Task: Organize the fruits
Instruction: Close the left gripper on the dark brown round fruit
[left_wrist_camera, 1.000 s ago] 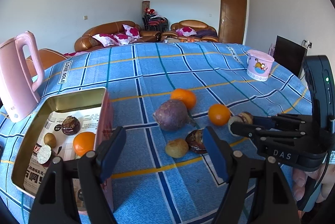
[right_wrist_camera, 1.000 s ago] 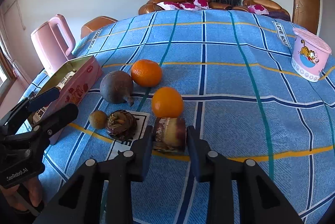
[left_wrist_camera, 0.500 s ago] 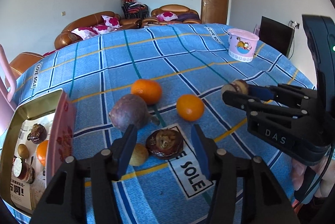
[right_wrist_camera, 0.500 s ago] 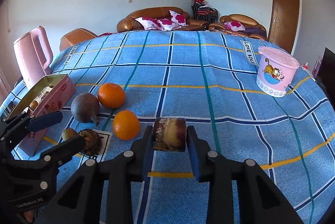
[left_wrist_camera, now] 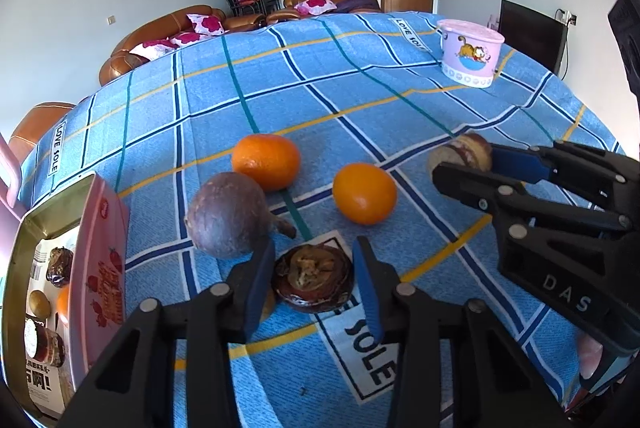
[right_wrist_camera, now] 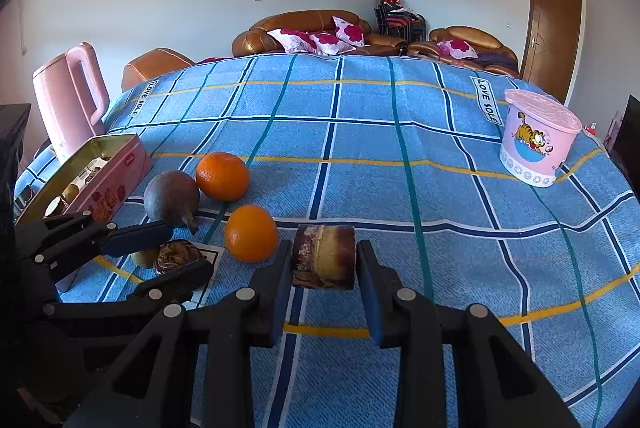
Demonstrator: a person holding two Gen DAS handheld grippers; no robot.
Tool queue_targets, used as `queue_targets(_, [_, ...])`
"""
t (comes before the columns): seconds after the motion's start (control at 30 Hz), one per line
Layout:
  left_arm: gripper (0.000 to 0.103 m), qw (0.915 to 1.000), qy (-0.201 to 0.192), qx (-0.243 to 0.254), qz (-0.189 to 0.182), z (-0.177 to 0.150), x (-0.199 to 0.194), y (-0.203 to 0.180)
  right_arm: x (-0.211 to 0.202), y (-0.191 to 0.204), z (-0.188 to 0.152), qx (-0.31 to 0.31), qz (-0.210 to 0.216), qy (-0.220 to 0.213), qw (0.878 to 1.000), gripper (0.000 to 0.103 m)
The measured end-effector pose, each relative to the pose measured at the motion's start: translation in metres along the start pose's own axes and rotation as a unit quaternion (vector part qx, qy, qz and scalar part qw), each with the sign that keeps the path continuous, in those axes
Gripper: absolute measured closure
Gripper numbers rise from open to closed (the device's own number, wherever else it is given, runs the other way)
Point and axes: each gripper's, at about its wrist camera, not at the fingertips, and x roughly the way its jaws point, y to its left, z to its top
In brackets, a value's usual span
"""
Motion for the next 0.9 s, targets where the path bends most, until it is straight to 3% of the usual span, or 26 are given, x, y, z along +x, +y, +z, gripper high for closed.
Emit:
queue_targets(0.5, [0.07, 0.9998, -0.019, 0.007, -0.006, -0.001, -0.007, -0.002, -0.005, -0.001, -0.001, 0.002, 0.008, -0.011, 1.0, 0.07])
queue_targets(0.7, [0.061, 0.9999, -0.007, 0.012, -0.008, 0.0, -0.004, -0.003, -0.005, -0.001, 0.0, 0.002, 0.007, -0.013, 1.0, 0.069])
queue_targets(0.8, [0.051, 0.9994, -0.002, 0.035, 0.003, -0.001, -0.002, -0.014, -0.005, -0.002, -0.001, 0.002, 0.008, -0.012, 1.0, 0.069])
queue_targets(0.9, [0.051, 0.9984, -0.002, 0.056, 0.01, -0.001, -0.001, -0.022, -0.005, -0.002, 0.0, 0.003, 0.01, -0.012, 1.0, 0.069])
